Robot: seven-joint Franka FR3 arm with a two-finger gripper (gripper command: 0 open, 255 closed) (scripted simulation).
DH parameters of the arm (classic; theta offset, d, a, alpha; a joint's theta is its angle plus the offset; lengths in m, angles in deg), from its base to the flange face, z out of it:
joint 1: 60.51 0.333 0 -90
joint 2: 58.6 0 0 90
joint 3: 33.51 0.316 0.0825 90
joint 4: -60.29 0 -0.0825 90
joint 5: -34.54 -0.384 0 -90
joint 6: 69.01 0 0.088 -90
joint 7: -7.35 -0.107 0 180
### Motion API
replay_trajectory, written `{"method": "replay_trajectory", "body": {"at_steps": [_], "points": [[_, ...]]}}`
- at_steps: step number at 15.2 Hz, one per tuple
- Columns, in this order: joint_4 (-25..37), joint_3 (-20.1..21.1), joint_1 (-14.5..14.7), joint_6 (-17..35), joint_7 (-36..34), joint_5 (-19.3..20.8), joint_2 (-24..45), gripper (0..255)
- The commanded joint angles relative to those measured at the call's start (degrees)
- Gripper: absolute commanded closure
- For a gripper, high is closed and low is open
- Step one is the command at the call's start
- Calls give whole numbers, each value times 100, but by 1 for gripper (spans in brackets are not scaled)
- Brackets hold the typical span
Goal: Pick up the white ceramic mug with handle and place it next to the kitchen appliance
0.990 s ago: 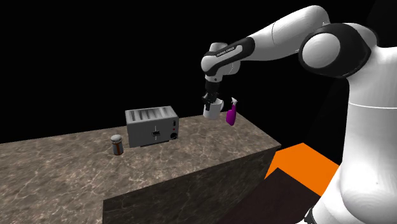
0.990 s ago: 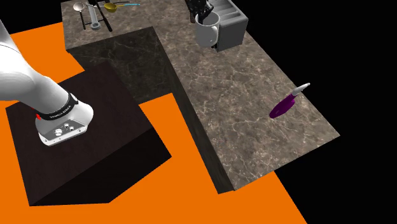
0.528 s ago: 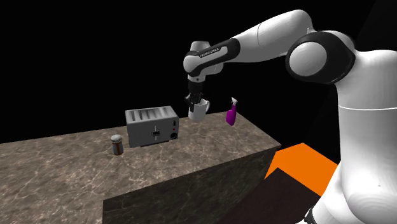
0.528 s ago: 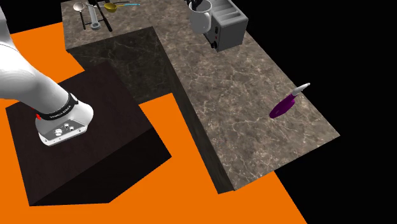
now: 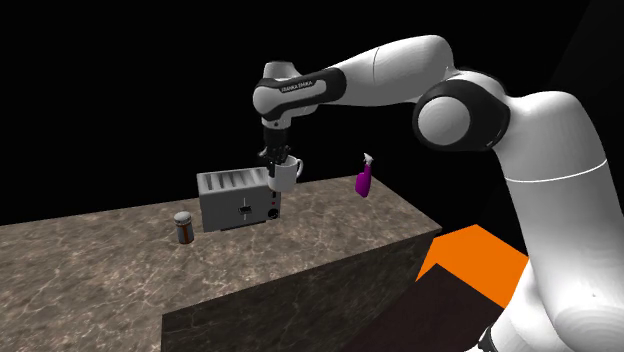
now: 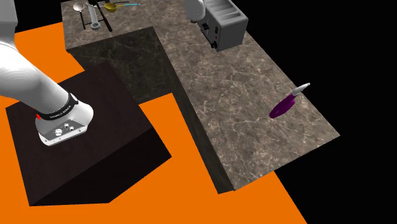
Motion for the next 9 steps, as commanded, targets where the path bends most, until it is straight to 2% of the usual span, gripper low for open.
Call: {"method": "replay_trajectory", "body": {"at_steps": [1,9], "points": [[445,31,57,-180,-122,-5,260,255],[85,47,64,337,-104,-30,419,255]]}}
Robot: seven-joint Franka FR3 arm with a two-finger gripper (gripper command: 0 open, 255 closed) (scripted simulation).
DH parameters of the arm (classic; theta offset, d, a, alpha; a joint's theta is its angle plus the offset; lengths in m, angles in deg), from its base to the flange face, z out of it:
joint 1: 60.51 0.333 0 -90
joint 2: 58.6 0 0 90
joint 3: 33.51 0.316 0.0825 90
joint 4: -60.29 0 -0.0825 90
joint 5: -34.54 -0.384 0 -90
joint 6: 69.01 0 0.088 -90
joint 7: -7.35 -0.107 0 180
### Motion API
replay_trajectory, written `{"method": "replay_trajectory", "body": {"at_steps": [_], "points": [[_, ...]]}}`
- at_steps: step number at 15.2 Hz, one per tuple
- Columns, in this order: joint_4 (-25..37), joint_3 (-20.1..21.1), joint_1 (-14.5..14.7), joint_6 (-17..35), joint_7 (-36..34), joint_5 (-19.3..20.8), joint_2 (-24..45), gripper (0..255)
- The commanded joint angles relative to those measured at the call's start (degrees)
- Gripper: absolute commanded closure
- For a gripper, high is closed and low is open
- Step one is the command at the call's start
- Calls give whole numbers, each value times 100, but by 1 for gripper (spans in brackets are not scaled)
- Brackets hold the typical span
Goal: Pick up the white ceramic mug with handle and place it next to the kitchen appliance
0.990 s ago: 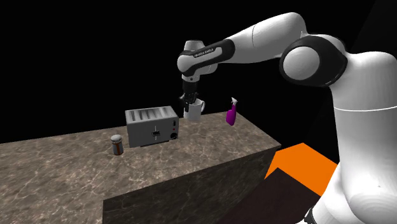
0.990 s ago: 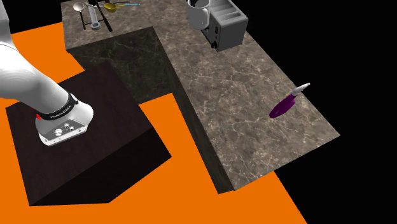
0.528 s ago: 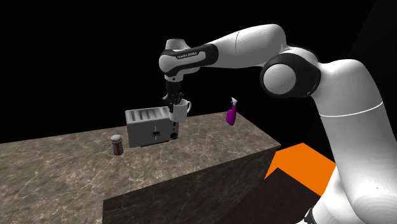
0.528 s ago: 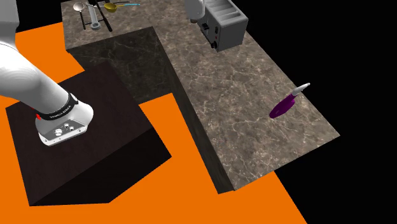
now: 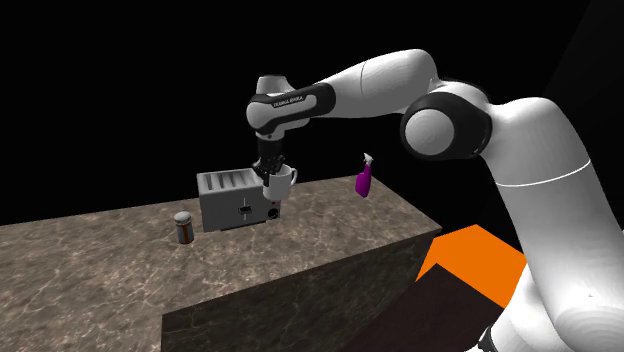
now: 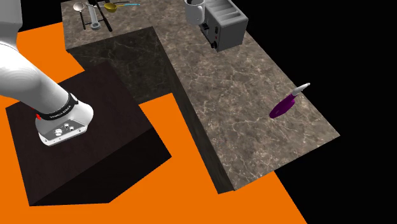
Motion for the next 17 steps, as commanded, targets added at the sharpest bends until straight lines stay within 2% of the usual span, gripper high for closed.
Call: {"method": "replay_trajectory", "body": {"at_steps": [1,17], "points": [[-103,4,8,133,-2,-5,25,255],[-440,54,-9,1018,37,-73,575,255]]}}
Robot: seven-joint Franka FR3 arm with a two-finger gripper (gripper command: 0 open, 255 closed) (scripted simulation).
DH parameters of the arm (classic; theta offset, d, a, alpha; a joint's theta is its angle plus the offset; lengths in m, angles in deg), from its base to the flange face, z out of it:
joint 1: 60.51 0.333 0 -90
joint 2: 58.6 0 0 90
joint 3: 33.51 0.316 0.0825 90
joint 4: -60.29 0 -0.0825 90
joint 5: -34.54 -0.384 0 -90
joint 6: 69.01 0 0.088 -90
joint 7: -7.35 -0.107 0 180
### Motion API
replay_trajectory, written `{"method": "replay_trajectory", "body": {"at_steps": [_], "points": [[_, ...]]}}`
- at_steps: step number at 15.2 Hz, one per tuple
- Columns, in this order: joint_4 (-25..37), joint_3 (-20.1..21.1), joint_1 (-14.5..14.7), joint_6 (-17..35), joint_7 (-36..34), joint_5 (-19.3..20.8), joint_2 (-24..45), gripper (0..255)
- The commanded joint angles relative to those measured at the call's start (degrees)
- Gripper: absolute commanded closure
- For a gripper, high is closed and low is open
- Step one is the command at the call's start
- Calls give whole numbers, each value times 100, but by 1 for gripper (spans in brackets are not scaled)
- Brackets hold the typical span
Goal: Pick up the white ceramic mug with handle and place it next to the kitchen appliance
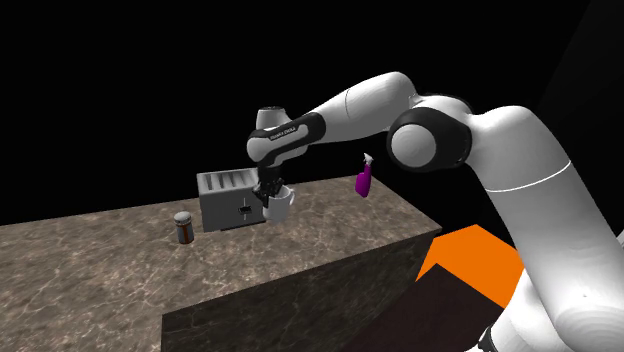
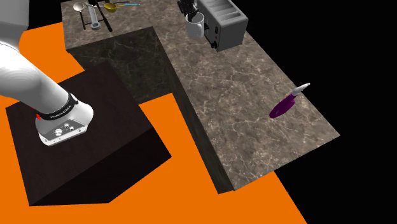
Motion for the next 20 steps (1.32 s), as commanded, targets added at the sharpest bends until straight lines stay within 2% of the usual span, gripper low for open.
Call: {"method": "replay_trajectory", "body": {"at_steps": [1,20], "points": [[-16,7,-3,109,3,-9,88,255],[152,89,-58,916,39,-90,1062,255]]}}
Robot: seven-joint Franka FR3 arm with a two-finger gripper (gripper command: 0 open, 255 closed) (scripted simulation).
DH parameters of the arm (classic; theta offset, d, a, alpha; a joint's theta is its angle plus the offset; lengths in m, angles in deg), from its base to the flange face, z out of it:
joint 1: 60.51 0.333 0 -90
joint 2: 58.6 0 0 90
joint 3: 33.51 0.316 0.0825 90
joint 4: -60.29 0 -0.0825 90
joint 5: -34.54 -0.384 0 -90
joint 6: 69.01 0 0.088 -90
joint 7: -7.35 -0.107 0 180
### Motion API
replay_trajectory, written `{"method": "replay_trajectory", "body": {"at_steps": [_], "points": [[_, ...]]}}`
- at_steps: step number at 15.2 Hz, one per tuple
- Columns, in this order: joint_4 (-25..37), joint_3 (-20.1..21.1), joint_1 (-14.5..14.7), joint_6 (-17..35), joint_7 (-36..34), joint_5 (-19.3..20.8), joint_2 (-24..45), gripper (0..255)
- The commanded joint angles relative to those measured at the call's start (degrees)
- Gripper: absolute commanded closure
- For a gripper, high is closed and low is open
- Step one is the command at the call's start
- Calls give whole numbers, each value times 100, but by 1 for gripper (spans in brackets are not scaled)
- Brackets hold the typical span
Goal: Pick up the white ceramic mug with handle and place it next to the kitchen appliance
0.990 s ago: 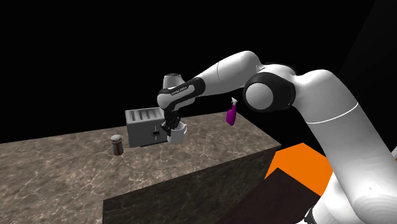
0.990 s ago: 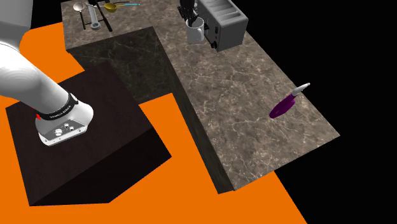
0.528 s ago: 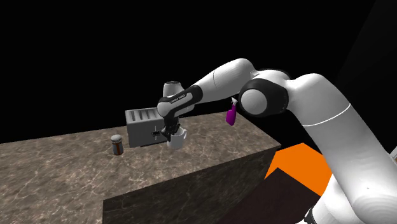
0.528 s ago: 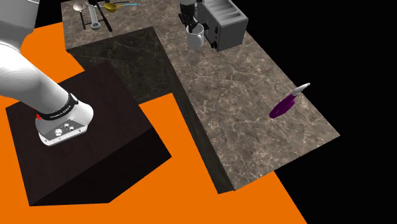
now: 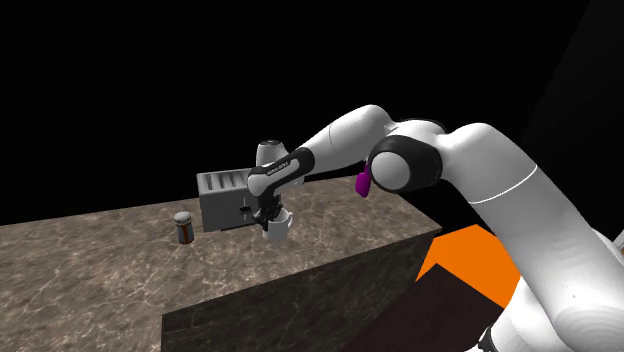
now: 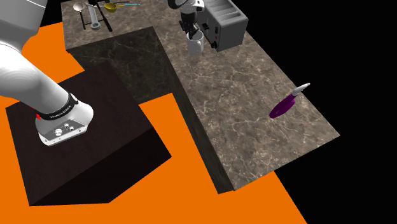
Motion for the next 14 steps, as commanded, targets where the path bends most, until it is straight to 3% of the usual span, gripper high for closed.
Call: {"method": "replay_trajectory", "body": {"at_steps": [1,11,12,14], "points": [[51,9,-7,66,3,-7,111,255],[136,22,-18,158,5,-17,288,255],[135,21,-18,158,5,-17,287,0],[136,21,-18,157,5,-17,287,0]]}}
